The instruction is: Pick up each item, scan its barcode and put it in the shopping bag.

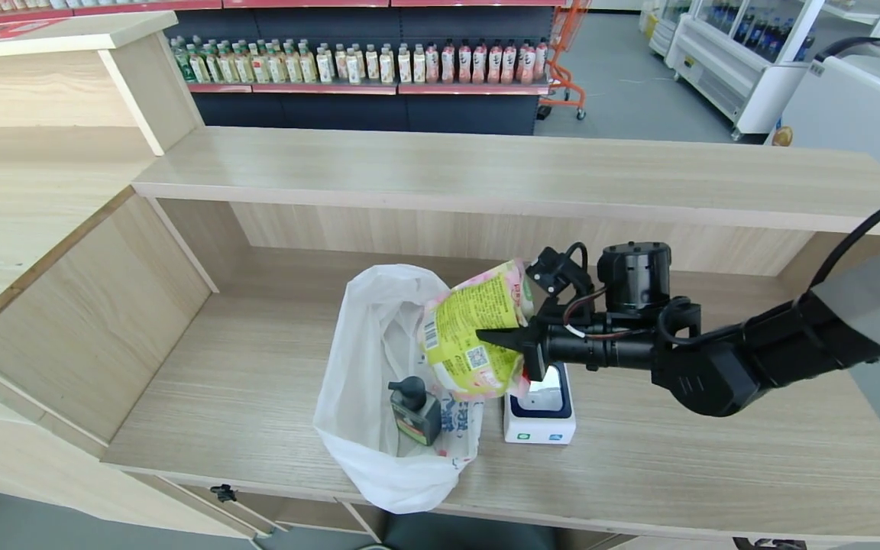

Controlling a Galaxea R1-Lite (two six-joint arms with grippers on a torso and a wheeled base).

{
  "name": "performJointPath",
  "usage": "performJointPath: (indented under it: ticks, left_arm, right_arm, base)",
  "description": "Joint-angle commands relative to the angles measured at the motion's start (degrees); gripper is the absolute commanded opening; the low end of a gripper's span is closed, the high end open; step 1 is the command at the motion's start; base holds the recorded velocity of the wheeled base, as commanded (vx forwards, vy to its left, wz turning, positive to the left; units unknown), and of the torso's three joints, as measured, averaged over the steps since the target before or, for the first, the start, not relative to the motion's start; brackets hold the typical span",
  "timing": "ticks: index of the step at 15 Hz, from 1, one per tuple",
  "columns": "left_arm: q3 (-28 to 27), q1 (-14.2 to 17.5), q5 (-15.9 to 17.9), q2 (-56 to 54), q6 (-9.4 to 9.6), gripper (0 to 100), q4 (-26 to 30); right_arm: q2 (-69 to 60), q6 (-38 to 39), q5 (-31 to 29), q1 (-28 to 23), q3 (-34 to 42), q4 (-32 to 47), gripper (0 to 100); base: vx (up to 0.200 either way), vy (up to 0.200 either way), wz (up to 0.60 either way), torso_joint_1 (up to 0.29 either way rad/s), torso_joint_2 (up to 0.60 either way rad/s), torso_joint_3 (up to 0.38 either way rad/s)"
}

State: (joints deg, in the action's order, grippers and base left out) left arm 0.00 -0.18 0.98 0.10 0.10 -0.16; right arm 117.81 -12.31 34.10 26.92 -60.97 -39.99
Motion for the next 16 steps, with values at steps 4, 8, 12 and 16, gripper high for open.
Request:
performJointPath:
  ticks: [4,8,12,16]
  left_arm:
    - [0.00,0.01,-0.01,-0.01,-0.01,100,-0.02]
    - [0.00,0.01,-0.01,-0.01,-0.01,100,-0.02]
    - [0.00,0.01,-0.01,-0.01,-0.01,100,-0.02]
    - [0.00,0.01,-0.01,-0.01,-0.01,100,-0.02]
  right_arm:
    - [4.27,-0.61,0.00,-0.20,-0.65,-1.85,0]
    - [4.71,-1.05,-0.61,0.86,-0.82,-1.68,0]
    - [6.12,-2.19,-0.61,0.86,-1.70,-1.76,0]
    - [8.14,-2.54,-0.35,0.94,-4.78,-1.24,0]
  base:
    - [0.000,0.000,0.00,0.000,0.00,0.000]
    - [0.000,0.000,0.00,0.000,0.00,0.000]
    - [0.000,0.000,0.00,0.000,0.00,0.000]
    - [0.000,0.000,0.00,0.000,0.00,0.000]
